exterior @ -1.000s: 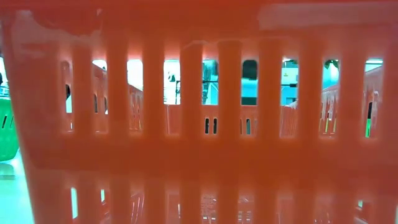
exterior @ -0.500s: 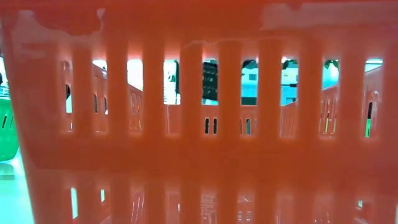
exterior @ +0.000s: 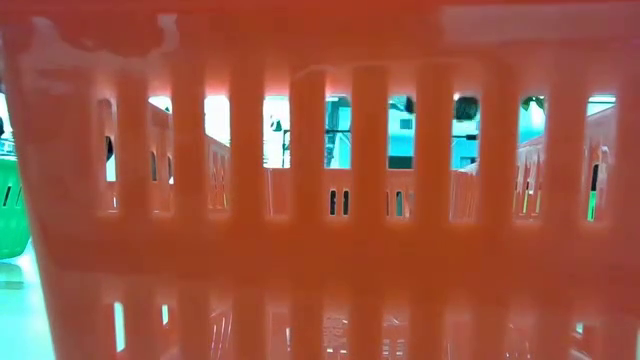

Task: Stack baskets by color
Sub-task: Stack the bottom black basket on the middle black basket

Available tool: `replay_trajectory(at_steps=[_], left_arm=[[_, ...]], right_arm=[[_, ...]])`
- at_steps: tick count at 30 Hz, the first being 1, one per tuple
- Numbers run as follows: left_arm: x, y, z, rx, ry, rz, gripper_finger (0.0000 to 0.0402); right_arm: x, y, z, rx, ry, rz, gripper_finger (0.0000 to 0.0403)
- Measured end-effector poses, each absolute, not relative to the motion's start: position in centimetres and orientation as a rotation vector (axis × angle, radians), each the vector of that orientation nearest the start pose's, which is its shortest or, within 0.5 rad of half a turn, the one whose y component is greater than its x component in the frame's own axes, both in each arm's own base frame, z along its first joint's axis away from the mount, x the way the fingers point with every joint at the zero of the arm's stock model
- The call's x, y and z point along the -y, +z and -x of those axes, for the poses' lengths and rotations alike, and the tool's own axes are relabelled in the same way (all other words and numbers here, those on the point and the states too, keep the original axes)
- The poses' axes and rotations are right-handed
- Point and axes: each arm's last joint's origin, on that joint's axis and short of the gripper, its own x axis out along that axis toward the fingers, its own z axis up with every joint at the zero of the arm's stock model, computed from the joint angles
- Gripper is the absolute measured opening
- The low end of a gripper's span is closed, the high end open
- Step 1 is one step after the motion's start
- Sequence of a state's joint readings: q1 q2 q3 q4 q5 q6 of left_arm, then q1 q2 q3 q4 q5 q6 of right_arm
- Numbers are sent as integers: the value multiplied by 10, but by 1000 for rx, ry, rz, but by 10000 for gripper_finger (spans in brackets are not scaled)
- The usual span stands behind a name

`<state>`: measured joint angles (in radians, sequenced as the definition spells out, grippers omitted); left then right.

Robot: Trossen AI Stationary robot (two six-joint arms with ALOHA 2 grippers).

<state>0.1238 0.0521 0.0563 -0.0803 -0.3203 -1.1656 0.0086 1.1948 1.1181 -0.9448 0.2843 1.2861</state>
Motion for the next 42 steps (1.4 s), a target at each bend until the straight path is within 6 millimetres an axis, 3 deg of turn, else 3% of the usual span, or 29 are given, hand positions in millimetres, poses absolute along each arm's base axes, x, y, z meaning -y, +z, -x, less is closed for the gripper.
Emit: replay_trajectory(at_steps=[3,6,11,15,21,33,42], left_arm=[[-21,171,-94,200,450,1135,193],[-21,171,-94,204,455,1134,193],[-22,171,-94,205,458,1133,193],[-22,171,-94,204,458,1134,193],[-22,171,-94,201,461,1134,193],[-21,169,-96,171,457,1133,193],[-21,168,-96,167,461,1133,193]], right_arm=[[3,284,-215,-564,-802,-1149,20],[0,263,-229,-455,-709,-1218,14],[-1,237,-259,-463,-701,-1229,15],[-3,233,-283,-477,-690,-1261,34],[-12,225,-309,-526,-702,-1267,15],[-22,199,-309,-689,-786,-1330,47],[-14,198,-310,-696,-796,-1352,45]])
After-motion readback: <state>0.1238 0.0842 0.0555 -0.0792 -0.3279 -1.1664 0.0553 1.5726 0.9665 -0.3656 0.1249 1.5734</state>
